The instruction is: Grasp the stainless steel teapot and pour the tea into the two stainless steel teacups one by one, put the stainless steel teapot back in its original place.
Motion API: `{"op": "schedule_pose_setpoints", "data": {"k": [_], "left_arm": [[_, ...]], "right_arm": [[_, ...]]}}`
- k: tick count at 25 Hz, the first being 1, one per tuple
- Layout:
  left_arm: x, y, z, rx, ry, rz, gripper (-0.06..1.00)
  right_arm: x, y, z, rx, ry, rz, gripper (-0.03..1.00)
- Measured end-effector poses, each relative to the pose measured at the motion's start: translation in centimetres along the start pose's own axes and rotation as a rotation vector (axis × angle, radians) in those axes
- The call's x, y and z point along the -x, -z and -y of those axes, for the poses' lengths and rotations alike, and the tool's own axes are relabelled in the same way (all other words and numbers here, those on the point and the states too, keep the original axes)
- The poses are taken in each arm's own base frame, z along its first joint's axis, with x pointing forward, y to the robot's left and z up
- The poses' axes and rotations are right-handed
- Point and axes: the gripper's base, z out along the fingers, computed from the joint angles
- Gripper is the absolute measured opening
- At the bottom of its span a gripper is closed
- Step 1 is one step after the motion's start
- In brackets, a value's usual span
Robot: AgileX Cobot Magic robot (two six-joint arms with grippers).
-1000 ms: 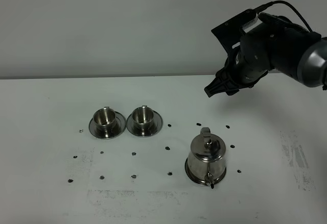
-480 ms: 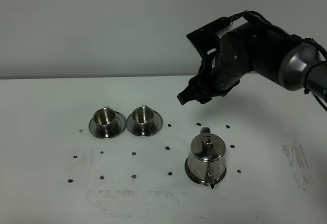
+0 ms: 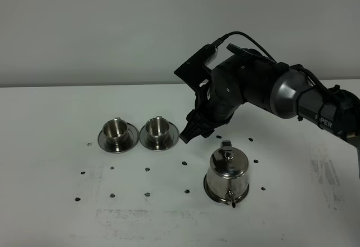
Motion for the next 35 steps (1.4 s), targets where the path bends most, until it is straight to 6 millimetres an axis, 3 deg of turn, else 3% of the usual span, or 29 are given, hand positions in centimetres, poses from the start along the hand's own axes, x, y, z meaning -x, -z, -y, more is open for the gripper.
{"op": "schedule_pose_setpoints", "data": {"k": [10,20,35], "left_arm": [[0.0,0.0,0.0,0.0,0.0,0.0,0.73],[0.0,0.0,0.0,0.0,0.0,0.0,0.73],[0.0,0.0,0.0,0.0,0.0,0.0,0.73]], "right_arm": [[-1.1,-2.7,0.1,-0.011,0.122,-0.076,0.47],[-2.5,-3.0,2.9,-0.031,0.162,-0.152,0.47],[-3.4,-2.8,3.5,-0.073,0.241,-0.257,0.47]]}}
